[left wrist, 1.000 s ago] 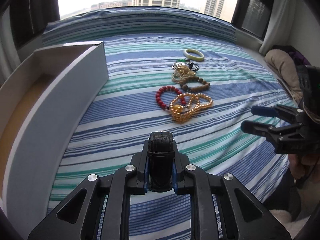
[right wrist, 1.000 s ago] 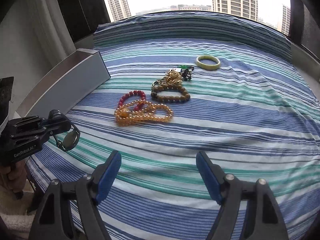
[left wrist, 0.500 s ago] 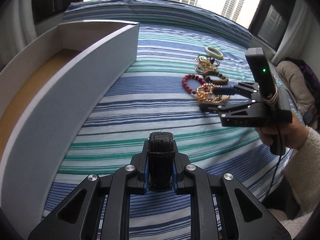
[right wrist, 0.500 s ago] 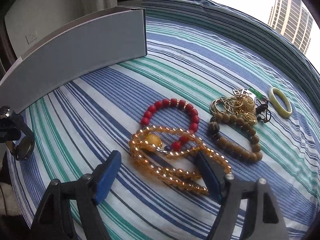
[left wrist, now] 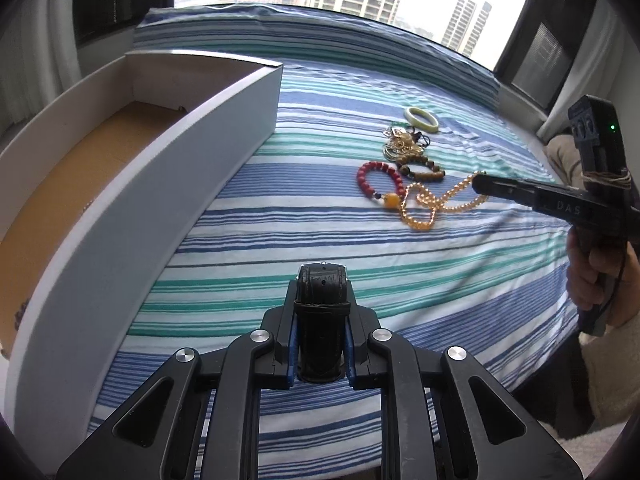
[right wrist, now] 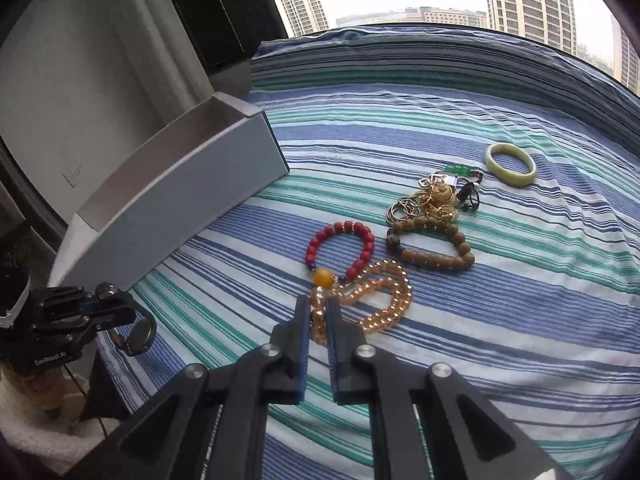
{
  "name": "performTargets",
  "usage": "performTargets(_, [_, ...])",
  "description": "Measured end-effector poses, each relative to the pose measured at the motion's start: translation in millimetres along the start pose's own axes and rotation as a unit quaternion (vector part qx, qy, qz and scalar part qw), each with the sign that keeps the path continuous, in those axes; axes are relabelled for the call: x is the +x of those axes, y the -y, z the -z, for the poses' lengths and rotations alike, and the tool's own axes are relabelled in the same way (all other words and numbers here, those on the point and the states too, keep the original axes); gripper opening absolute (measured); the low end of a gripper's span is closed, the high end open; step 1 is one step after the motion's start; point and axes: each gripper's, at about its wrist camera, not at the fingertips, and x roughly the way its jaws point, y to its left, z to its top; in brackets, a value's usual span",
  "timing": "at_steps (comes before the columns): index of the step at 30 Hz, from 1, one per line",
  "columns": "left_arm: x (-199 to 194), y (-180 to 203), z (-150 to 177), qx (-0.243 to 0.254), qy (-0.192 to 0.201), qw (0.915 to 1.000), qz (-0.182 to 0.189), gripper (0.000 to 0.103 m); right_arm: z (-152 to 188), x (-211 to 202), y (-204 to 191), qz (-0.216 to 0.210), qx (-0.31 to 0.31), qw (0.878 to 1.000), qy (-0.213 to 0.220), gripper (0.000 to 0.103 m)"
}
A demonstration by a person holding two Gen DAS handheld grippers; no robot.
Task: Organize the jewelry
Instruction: 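Carry the watch and necklace into the white box and open both tools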
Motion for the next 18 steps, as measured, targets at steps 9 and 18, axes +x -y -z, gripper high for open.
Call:
performTargets(9, [-73.4, -20.8, -17.6, -0.028, 0.036, 0.9989, 0.003, 0.016, -42.0, -93.0, -55.3, -0.032, -0.028, 0.996, 0.077, 0.008])
performTargets(18, [-152.9, -87.4, -32.7, -0.085, 0.078, 0.9909, -0.07, 0.016, -104.5, -131.1, -158.2, -0.105, -0.09, 0.983, 0.125, 0.008])
